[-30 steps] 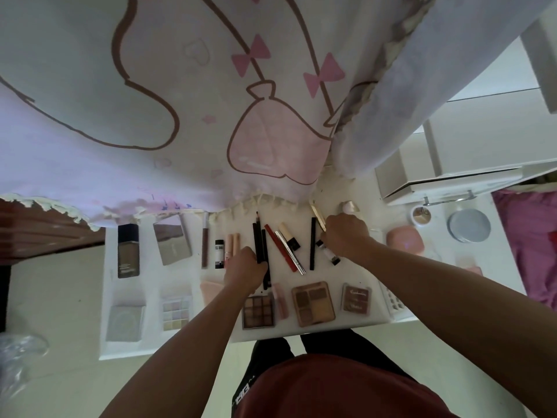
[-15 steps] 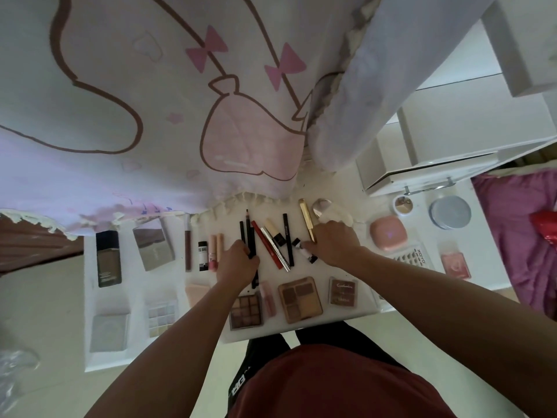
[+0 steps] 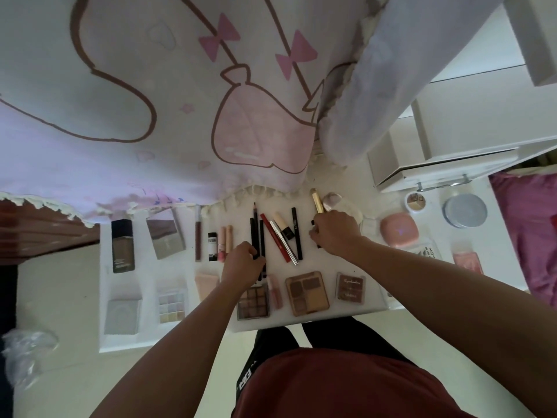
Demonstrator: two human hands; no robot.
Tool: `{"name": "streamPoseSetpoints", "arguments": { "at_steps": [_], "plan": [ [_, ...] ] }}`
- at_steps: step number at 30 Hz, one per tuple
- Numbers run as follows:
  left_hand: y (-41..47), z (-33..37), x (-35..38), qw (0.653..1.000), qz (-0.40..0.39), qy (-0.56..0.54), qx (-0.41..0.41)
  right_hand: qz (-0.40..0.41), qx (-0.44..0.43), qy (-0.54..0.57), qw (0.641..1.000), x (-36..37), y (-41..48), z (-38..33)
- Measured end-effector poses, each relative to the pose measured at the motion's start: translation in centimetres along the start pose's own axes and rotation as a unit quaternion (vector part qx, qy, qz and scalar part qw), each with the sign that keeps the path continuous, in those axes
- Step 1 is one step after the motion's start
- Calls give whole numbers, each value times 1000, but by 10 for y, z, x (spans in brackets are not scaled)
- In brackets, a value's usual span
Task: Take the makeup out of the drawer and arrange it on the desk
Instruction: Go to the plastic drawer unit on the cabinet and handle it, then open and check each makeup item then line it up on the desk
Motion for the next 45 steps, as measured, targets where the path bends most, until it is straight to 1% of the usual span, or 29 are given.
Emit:
{"name": "streamPoseSetpoints", "arguments": {
  "at_steps": [4, 8, 11, 15, 19, 22, 26, 29, 34, 39, 45],
  "plan": [
    [-5, -3, -9, 1000, -3, -8, -7, 5, 3, -9, 1000, -4, 2, -3],
    [-10, -1, -29, 1000, 15, 7, 0, 0, -7, -7, 1000, -14, 1, -17],
    [-16, -3, -53, 999, 41, 20, 8, 14, -33, -3, 999, -29, 0, -42],
    [-30, -15, -89, 996, 82, 25, 28, 39, -79, -22, 996, -45, -4, -85],
    [-53, -52, -131, 993, 108, 39, 41, 42, -116, -34, 992, -52, -16, -141],
    [-75, -91, -161, 990, 133, 30, 34, 36, -124, -50, 990, -47, -31, -186],
    [-103, -150, -200, 984, 164, 54, 36, 39, -118, -49, 991, -28, -58, -244],
    [-119, -193, -227, 984, 169, 47, 23, 39, -108, -41, 993, -9, -76, -283],
    [-132, -245, -258, 982, 166, 88, 18, 36, -106, -38, 993, 18, -97, -338],
    [-127, -269, -272, 982, 170, 80, 19, 34, -101, -48, 993, 23, -80, -375],
    [-118, -287, -287, 982, 165, 96, 3, 37, -86, -38, 995, 20, -21, -417]
  ]
}}
Point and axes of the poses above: each hand's wrist, its own y-axis towards the middle knuckle, its own x-axis out of the palm, z = x × y, the point moved 1 cm from there along y, towards the middle knuckle, and after that the axes turned 5 degrees about x, right-handed, at the moved point
